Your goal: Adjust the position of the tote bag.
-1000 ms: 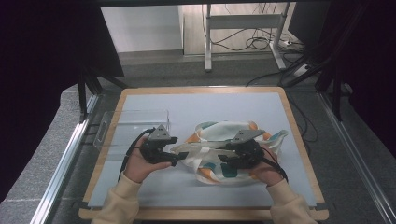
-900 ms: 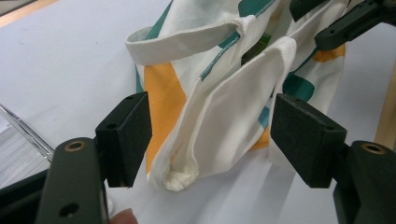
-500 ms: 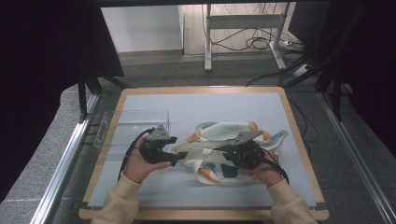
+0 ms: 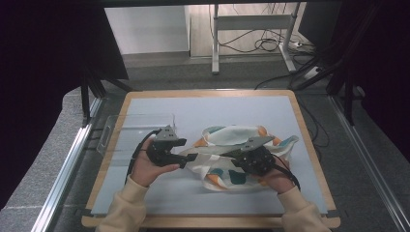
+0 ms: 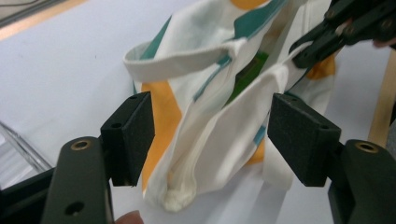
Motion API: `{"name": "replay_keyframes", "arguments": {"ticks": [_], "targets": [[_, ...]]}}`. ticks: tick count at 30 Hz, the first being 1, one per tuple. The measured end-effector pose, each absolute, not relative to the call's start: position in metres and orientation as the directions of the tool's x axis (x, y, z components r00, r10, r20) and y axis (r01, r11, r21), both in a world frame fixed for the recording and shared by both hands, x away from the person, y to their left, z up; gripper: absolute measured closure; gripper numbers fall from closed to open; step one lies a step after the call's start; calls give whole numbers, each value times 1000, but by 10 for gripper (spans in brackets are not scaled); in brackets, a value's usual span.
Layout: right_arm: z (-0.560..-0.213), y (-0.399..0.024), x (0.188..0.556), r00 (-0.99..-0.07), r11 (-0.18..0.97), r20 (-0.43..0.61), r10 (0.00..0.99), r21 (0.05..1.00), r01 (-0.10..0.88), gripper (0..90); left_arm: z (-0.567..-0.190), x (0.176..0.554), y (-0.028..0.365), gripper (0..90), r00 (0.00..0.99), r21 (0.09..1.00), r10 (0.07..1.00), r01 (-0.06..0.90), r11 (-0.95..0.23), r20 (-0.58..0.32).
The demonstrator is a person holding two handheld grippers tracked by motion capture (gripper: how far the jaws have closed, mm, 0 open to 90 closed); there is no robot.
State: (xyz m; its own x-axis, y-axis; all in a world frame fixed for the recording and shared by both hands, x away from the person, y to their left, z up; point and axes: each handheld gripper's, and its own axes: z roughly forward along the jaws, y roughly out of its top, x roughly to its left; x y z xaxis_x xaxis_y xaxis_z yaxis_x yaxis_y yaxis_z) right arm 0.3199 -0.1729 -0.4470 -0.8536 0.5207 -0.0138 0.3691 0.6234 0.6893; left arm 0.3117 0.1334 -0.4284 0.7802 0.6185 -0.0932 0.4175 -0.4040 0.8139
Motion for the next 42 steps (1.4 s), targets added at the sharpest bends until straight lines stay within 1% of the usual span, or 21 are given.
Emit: {"name": "replay_keyframes", "arguments": {"ticks": [12,25,28,36,39,40,41,42], "targets": [[-447,-174,319,-859,621,-6,513,693,366,856,-411,335,108,324,812,817,572,404,-411,-114],[-447,-173,317,-852,613,-2,523,695,375,855,-413,361,77,332,851,778,521,372,-506,-67],[-447,-173,318,-852,612,-1,523,696,375,855,-414,364,73,332,855,775,514,371,-511,-70],[-447,-173,317,-851,608,3,525,699,377,855,-420,367,61,334,880,743,474,347,-572,-46],[-448,-174,316,-851,609,1,525,699,376,855,-422,366,55,345,892,726,450,331,-602,-33],[-447,-174,315,-851,608,-2,525,700,374,855,-423,367,52,383,896,718,442,326,-615,-27],[-447,-174,315,-851,608,-2,525,700,374,855,-424,367,50,383,899,714,437,320,-623,-22],[-447,-174,315,-851,608,-1,525,700,374,855,-426,367,47,405,901,708,434,320,-630,-20]]}}
